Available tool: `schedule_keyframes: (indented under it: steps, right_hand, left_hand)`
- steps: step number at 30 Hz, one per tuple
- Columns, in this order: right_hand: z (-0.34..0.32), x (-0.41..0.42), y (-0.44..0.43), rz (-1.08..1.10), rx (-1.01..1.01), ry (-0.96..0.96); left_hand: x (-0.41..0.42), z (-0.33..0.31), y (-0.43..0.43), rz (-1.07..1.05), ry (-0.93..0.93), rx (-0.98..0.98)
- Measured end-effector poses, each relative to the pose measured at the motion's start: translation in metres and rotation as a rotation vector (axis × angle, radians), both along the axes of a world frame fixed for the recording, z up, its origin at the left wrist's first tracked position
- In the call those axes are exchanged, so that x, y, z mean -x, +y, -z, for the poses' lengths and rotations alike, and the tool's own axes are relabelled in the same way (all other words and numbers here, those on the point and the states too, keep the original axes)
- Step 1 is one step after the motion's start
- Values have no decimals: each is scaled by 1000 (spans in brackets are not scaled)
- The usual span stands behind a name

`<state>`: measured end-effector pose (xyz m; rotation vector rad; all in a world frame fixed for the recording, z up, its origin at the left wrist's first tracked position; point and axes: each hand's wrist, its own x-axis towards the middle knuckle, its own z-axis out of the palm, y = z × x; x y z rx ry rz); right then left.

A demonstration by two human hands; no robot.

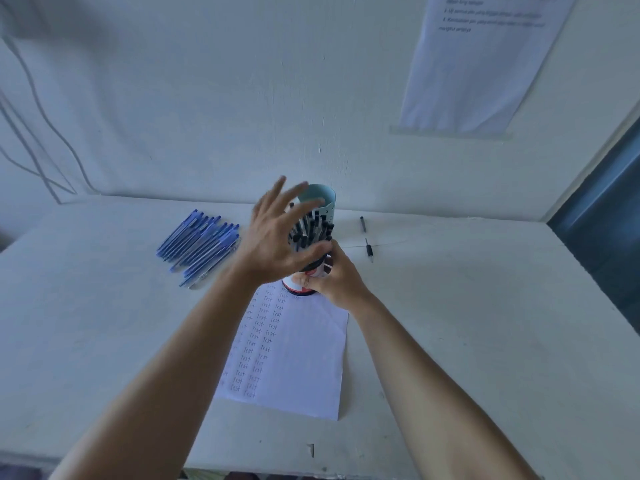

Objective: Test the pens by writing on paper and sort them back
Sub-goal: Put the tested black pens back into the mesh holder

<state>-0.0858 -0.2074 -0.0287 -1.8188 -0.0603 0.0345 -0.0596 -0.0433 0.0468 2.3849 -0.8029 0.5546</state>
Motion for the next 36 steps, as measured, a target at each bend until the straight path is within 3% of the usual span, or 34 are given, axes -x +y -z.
schedule_keyframes:
  steps: [3,8,12,21,26,28,30,32,33,34,36]
  right_hand:
    - [4,1,-2,-15,-1,-7]
    - [0,4,-3,-25,3,-20]
    - [0,5,-4,-23,2,-12]
    - [0,5,-2,-15,-5,-30]
    - [0,5,-3,-18,2,-10]
    - [0,4,-3,-33,12,-11]
    - [0,3,-5,-70,52,-1]
    - [0,4,-8,-93,74,27]
    - [0,5,-11,-67,60,42]
    - [-2,6,-14,-9,55,41]
    - [-2,5,-22,168,108,-15]
  left_hand:
    - [-1,12,-8,-55,2,-127]
    - [7,12,-24,-256,-97,5]
    - [9,16,-23,-230,-13,39]
    - [15,11,-48,-490,60,-16]
    - [14,-4,-29,-221,245,-29]
    - [16,-9,-13,-23,373,125]
    - [19,-6,-1,89,478,575]
    - [20,8,8,-37,457,976]
    - [21,15,11,-175,411,1020]
    - [22,24,15,-319,374,957]
    - [26,44,20,-520,390,626]
